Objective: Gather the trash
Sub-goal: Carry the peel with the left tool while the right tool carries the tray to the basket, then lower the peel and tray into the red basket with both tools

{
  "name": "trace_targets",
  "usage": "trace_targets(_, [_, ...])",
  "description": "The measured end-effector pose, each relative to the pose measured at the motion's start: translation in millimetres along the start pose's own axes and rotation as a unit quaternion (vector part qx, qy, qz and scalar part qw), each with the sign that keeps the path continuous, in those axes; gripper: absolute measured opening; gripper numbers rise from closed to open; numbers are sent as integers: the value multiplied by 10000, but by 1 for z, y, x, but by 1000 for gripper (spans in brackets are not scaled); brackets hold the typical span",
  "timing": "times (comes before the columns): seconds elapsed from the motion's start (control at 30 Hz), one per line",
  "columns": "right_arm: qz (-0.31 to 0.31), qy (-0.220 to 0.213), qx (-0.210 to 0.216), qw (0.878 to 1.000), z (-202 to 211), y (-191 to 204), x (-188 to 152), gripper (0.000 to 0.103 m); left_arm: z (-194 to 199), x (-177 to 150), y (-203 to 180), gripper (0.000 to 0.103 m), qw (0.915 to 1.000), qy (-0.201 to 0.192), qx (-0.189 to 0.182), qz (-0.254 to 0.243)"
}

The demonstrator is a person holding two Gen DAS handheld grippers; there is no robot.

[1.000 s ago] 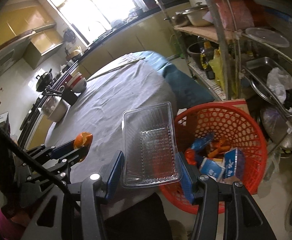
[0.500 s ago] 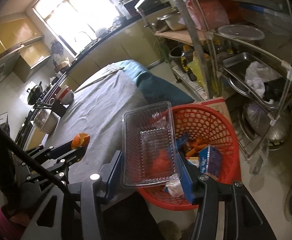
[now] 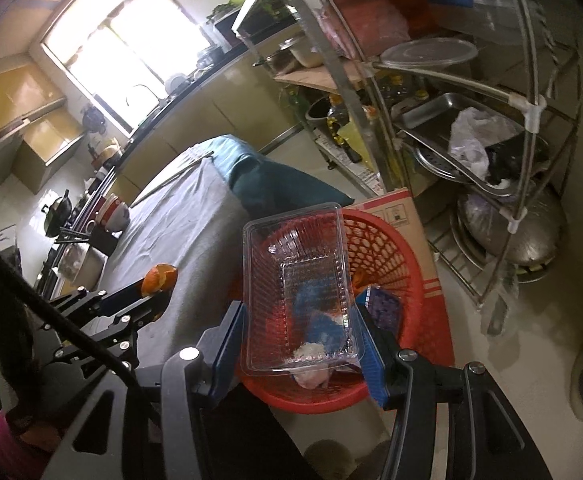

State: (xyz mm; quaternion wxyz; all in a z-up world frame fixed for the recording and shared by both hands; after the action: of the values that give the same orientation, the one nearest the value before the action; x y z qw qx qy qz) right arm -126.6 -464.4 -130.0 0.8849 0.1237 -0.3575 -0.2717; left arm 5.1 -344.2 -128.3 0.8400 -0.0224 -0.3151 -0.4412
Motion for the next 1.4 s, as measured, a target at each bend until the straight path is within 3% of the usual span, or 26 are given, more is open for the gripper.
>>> trace_targets(0.53, [-276, 59, 8, 9996, 0, -25, -11, 56, -17, 10, -34, 26, 9994, 142, -61, -322])
trace_targets(1.4, [-385, 149, 114, 9991, -15, -20, -3, 57, -40, 17, -30, 26, 9990, 336, -106, -285])
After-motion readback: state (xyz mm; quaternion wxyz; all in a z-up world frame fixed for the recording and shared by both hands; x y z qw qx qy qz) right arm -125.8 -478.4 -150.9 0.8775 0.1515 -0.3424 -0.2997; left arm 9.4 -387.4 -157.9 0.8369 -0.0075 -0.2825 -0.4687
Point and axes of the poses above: each gripper's, at about its wrist camera, not at the fingertips, and z roughly against the way its jaws point, y to its left, x to its top, the point moved 1 cm from there along -z, roughly the way its jaws point, and after that the axes turned 7 degrees about z, right-handed, at the moved point
